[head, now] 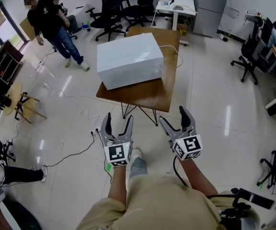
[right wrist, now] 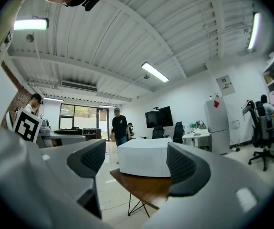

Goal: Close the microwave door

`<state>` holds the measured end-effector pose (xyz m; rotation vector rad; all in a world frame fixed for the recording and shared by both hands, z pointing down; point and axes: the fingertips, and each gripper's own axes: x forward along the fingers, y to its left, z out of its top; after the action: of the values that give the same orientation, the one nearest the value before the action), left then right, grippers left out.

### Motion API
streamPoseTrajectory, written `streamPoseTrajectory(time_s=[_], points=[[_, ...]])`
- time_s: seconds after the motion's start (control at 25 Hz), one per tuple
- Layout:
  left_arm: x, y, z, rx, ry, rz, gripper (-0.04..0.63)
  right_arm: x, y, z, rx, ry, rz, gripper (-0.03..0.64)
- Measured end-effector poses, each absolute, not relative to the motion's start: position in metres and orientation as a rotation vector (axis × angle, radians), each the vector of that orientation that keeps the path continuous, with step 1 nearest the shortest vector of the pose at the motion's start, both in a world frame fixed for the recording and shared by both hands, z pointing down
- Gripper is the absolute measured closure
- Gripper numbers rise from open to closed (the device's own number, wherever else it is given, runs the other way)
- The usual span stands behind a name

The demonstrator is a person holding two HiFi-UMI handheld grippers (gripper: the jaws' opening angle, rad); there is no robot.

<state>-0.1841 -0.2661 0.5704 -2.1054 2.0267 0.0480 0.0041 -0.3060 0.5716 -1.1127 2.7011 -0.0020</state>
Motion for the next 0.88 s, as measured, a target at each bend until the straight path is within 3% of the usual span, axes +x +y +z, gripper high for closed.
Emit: streamPoseTrajectory(time_s=[0.36,0.64,0.88], points=[[-0.089,-0.174,0.542,-2.067,2.025,0.025,0.245,0.093,-0.221,0.552,-1.066,2.689,-0.042,0.227],[-0.092,-0.12,0.519,-2.056,1.997,0.045,0.245,0.101,-0.173,0.518,-1.095,2.628,0.02,0.229],[-0.114,-0.084,0.516,-2.046,1.956,0.064,0.247,0.055,-0.139,0.52,-1.068,2.689,0.064,0.232]])
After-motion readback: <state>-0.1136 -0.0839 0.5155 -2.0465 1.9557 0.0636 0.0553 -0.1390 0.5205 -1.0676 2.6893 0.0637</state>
